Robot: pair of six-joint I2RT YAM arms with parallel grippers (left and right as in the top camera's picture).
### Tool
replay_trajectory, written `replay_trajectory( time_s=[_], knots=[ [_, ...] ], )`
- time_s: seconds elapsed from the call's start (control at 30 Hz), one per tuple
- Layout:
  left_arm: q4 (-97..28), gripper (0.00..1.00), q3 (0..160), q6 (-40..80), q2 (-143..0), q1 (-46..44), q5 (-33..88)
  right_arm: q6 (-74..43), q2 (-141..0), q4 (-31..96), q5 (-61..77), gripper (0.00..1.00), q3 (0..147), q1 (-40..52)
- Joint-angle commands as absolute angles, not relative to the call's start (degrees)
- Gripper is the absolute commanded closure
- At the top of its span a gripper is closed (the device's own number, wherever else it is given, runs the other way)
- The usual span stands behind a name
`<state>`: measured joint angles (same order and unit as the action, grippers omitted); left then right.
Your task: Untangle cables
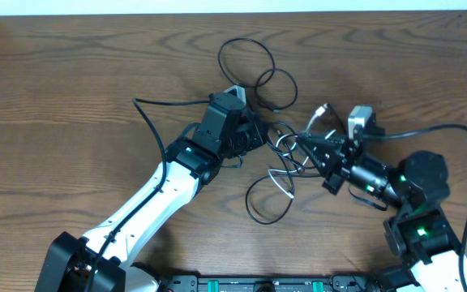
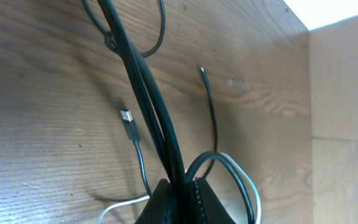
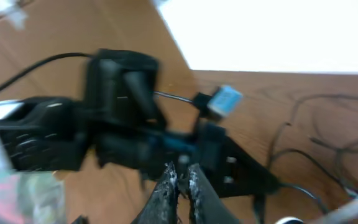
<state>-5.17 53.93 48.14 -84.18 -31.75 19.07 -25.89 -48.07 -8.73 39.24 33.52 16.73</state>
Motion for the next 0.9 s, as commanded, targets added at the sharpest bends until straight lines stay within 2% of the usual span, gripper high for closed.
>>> replay_trajectory(
  time_s=[0.0,0.07,0.13,0.17,0.33,0.53,0.67,0.87],
  knots=[
    [-5.13,0.92,54.22,45.63,-83.46,-32.08,21.61,-26.06,-50.98,-6.87,32.12,0.83,34.46,16.43],
    [-5.10,0.92,54.22,45.67,-83.46,-32.08,22.15,-26.11,-53.32,-4.08,27.29,0.72,34.46,16.43],
    [-5.10,0.92,54.22,45.67,-83.46,-32.08,23.66,-26.09,-55.44,-1.54,24.01,0.42,34.46,16.43],
    [-5.10,0.92,54.22,45.65,-83.46,-32.08,24.62,-26.09,-56.66,-0.23,23.14,0.01,34.46,16.43],
    [-5.10,0.92,54.22,45.65,-83.46,-32.05,26.13,-25.61,-58.06,1.76,19.09,0.01,34.46,16.43],
    [-5.15,0.92,54.22,48.73,-83.46,-30.92,26.13,-26.48,-53.10,7.01,3.97,0.01,34.46,16.36],
    [-5.13,0.92,54.22,60.36,-83.46,-28.36,26.13,-34.98,-48.12,14.96,-4.03,0.01,34.46,15.73],
    [-5.13,0.92,54.22,80.23,-83.46,-23.90,29.12,-45.52,-44.62,27.51,-3.88,0.01,34.46,14.83]
  ],
)
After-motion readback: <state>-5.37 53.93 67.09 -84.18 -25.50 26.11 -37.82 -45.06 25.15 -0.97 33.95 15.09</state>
